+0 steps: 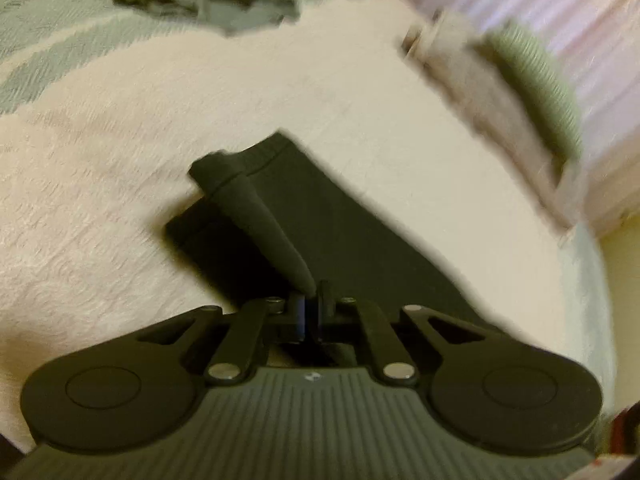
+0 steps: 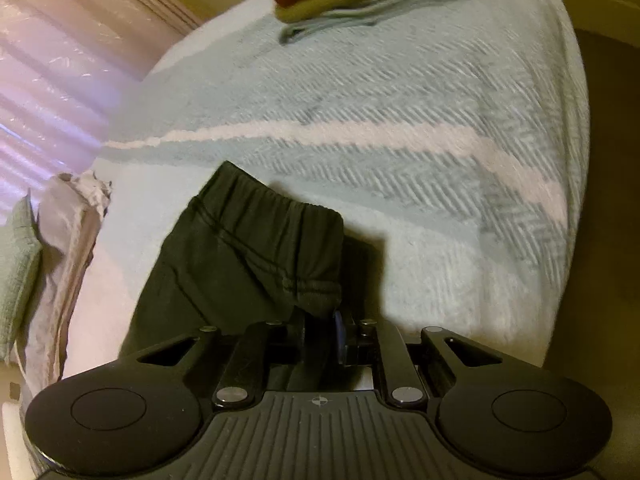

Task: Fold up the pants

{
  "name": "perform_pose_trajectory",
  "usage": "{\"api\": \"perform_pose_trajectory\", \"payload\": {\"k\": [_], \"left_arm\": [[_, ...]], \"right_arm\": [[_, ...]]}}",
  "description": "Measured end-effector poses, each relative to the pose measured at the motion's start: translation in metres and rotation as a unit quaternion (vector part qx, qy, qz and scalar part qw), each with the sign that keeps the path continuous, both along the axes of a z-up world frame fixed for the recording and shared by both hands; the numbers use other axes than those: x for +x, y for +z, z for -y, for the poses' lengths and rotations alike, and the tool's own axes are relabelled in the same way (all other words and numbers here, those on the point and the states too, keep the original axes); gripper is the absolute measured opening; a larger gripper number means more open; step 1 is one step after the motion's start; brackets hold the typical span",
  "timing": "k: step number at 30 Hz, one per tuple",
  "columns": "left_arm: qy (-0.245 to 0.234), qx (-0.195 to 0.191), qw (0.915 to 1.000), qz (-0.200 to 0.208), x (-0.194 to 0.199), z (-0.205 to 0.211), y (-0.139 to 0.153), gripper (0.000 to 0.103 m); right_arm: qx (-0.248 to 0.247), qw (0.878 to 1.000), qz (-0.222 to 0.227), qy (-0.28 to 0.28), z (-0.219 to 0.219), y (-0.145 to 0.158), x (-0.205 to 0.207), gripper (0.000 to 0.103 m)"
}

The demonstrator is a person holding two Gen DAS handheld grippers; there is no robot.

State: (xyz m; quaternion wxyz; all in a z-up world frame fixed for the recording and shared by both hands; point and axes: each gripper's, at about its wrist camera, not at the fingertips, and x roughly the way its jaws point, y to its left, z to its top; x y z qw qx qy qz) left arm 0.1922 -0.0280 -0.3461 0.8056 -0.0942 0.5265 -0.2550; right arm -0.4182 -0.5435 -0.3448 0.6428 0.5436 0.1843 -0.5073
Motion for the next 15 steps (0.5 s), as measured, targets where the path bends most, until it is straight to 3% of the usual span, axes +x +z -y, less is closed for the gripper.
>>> {"api": "perform_pose_trajectory", "payload": {"k": [2, 5, 6, 7, 9, 12, 15], "left_arm": [[-0.015, 0.019, 0.9997, -0.002, 0.005, 0.007, -0.018, 0.006], [-0.006, 0.033, 0.9994, 0.004, 0.005, 0.013, -0.019, 0.008], [-0.001, 0.034, 0.9994, 0.005, 0.003, 0.011, -0.017, 0.009], [0.003, 0.036, 0.9993, 0.008, 0.001, 0.008, -0.011, 0.011], [0.010, 0.069, 0.9972, 0.028, -0.001, 0.005, 0.000, 0.028], [0.025, 0.162, 0.9815, 0.100, -0.008, 0.005, 0.024, 0.027], [0.001, 0.182, 0.9725, 0.145, -0.021, 0.016, 0.044, 0.027]], "right_arm": [[0.004, 1.000, -0.011, 0.003, -0.001, -0.004, 0.002, 0.011], [0.010, 1.000, -0.019, -0.002, -0.003, -0.006, 0.003, 0.012], [0.014, 0.999, -0.032, 0.007, -0.002, -0.004, 0.005, 0.018], [0.019, 0.998, -0.056, 0.013, -0.001, 0.000, 0.007, 0.034], [0.001, 0.991, -0.130, 0.029, -0.002, 0.017, 0.014, 0.055], [-0.080, 0.966, -0.231, 0.084, -0.016, 0.044, 0.040, 0.057], [-0.178, 0.928, -0.299, 0.135, -0.037, 0.058, 0.066, 0.057]]}}
